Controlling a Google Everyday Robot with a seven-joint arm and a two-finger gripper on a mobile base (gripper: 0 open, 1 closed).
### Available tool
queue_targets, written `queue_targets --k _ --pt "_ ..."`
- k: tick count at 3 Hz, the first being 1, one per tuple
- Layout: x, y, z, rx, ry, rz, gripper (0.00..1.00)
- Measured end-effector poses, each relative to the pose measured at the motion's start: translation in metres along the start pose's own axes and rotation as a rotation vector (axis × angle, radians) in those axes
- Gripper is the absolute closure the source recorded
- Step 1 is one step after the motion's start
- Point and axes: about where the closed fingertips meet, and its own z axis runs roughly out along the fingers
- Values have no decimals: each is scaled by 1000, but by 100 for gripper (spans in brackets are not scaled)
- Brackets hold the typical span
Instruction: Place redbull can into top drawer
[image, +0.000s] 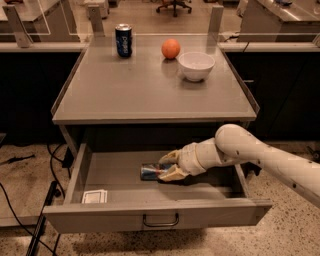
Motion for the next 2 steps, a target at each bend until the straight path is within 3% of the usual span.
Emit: queue_targets --k 2 --pt "0 0 0 0 0 0 27"
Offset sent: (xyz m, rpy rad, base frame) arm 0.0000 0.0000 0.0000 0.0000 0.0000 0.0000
